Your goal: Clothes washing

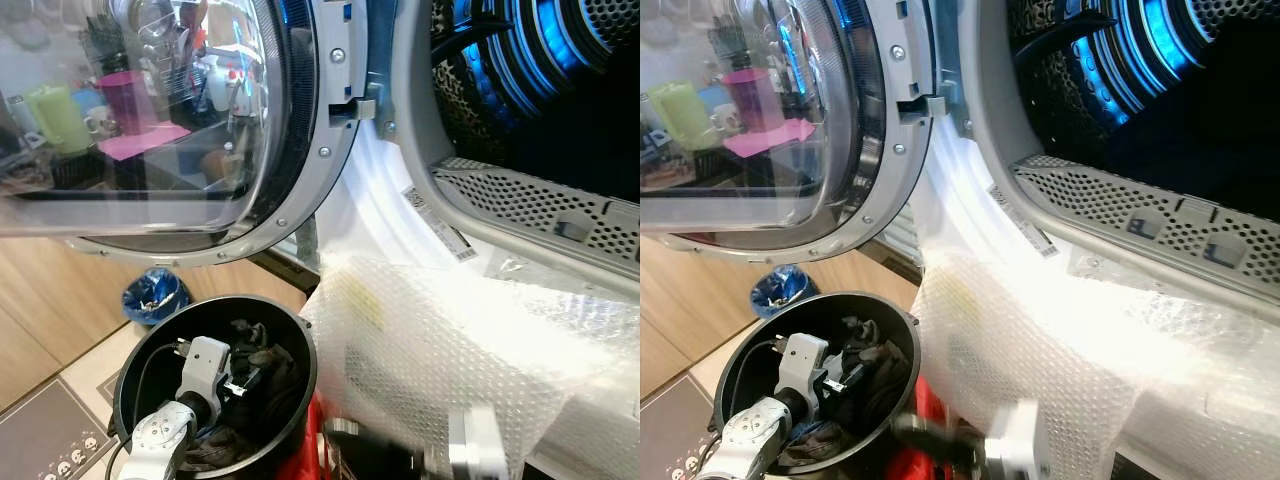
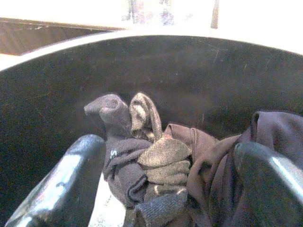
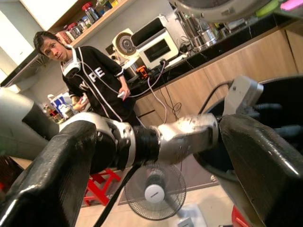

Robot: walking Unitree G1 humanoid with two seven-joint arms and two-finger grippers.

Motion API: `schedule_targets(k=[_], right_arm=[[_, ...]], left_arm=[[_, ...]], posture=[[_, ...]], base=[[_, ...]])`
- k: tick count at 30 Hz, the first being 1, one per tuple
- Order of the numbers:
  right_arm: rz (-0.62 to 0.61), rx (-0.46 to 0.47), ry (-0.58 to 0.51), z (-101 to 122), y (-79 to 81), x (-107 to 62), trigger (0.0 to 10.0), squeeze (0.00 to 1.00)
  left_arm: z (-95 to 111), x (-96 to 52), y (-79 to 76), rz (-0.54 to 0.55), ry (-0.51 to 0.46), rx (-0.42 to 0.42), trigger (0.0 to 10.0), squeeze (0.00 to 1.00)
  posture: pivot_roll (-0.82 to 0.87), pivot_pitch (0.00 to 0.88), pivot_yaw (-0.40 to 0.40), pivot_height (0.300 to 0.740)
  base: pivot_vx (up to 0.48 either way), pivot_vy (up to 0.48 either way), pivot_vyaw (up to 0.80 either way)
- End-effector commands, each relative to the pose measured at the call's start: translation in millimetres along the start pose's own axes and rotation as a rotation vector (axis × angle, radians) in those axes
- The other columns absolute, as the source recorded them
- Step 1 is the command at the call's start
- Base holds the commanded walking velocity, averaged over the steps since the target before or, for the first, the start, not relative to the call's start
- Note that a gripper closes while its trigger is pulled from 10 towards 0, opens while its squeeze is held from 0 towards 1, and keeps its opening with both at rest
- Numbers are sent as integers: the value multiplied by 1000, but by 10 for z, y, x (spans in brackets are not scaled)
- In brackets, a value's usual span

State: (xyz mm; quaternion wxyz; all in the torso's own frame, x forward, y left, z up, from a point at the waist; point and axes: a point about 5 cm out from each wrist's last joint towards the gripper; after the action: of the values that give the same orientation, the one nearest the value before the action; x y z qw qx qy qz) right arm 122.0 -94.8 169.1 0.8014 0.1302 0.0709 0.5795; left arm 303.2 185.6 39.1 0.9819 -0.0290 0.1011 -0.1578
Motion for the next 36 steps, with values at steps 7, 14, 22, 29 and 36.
schedule_targets(k=[7, 14, 22, 29, 36], right_arm=[[-465, 69, 186, -853, -444, -308, 10000, 0], [-734, 217, 246, -1450, -510, -724, 10000, 0], [-1412, 395, 186, -2072, -791, -1171, 10000, 0], [-1736, 426, 267, -2280, -872, -1338, 10000, 0], [-1711, 439, 766, -2671, -580, -1396, 10000, 0]], left_arm=[[-27, -28, 22, -2, 11, -1, 10000, 0], [-25, -25, 17, -5, 11, -2, 10000, 0], [4, 0, -22, -32, 0, -2, 10000, 0], [54, 12, -45, -68, -18, 12, 10000, 0], [120, 16, -84, -124, -37, 3, 10000, 0]], posture=[[-1, 84, 92, 740], [-1, 83, 92, 740], [1, 77, 97, 740], [3, 79, 101, 740], [20, 81, 100, 740]], base=[[0, 0, 0], [0, 0, 0], [0, 0, 0], [0, 0, 0], [0, 0, 0]])
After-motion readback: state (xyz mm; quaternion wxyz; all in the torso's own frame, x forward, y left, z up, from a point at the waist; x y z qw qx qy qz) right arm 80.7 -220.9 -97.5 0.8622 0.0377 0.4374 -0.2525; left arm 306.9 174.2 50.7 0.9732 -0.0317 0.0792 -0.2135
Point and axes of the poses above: a point about 5 cm out from each wrist's last joint towards the gripper, its own x axis pointing out of the wrist towards the gripper, its own z axis along the axis of the wrist's last joint, y = z × x, and after that the axes turned 8 degrees about -x, right-handed
